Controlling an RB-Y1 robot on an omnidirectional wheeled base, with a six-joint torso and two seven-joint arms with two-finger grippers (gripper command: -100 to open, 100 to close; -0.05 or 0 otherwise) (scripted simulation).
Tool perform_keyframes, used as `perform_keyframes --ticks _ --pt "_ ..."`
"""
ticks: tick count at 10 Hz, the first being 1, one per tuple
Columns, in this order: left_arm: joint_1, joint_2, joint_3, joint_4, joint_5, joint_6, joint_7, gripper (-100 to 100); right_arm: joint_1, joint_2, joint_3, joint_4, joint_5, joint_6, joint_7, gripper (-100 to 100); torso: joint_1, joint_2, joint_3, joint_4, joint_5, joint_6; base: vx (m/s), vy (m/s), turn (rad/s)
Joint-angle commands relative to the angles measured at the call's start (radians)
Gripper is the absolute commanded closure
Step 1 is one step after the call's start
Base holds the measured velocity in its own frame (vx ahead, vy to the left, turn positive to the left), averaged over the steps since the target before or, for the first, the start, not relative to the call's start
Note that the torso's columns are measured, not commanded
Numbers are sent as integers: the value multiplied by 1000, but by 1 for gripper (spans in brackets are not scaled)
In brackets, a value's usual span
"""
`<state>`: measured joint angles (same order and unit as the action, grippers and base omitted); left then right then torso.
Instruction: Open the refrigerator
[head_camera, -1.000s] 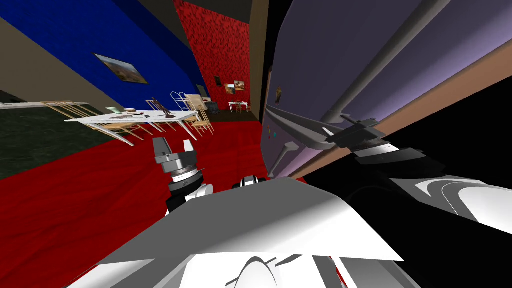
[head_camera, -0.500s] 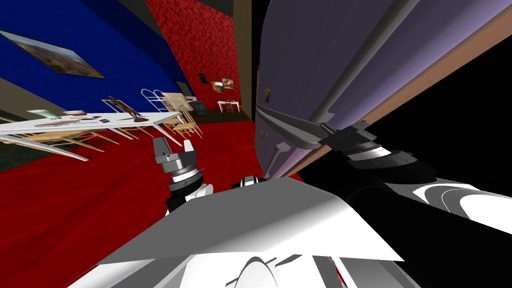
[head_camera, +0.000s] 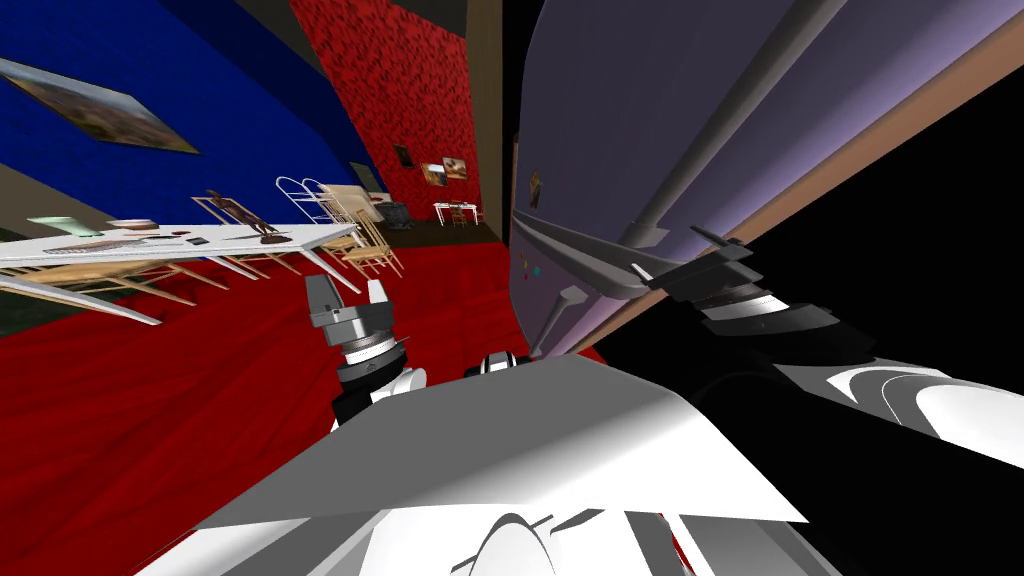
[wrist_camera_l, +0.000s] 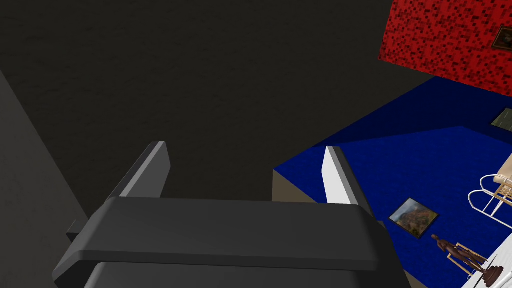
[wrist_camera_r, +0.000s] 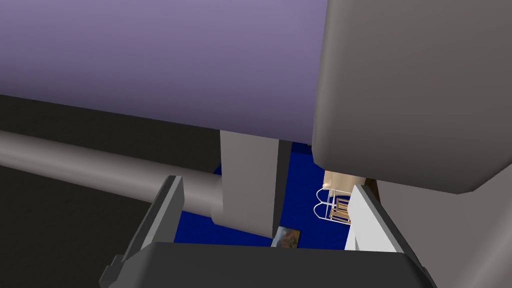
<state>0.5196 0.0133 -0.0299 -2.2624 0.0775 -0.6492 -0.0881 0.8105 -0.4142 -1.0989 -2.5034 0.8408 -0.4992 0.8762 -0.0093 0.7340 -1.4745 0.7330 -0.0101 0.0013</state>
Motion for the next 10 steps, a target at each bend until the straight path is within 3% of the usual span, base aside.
perform_keyframes --ticks 1,4,7,8,9,10 --pt "0 0 0 0 0 0 0 0 28 -2 -33 19 -14 22 -38 -100 0 0 0 0 0 0 71 144 -115" --pt "0 0 0 0 0 0 0 0 62 -16 -89 25 -17 42 -60 -100 7 2 -2 3 8 -2 86 159 -102" --pt "0 0 0 0 0 0 0 0 96 -31 -140 -21 -3 44 -56 -100 7 6 0 6 9 -1 40 72 -40" --pt "0 0 0 0 0 0 0 0 90 -26 -134 -8 -9 41 -57 -100 8 6 0 6 10 -1 14 25 -8" --pt "0 0 0 0 0 0 0 0 104 -48 -167 -8 -22 47 -81 -100 7 6 0 5 9 -1 68 17 -5" --pt "0 0 0 0 0 0 0 0 109 -55 -178 -8 -26 50 -89 -100 8 2 -2 5 10 -1 117 1 -10"
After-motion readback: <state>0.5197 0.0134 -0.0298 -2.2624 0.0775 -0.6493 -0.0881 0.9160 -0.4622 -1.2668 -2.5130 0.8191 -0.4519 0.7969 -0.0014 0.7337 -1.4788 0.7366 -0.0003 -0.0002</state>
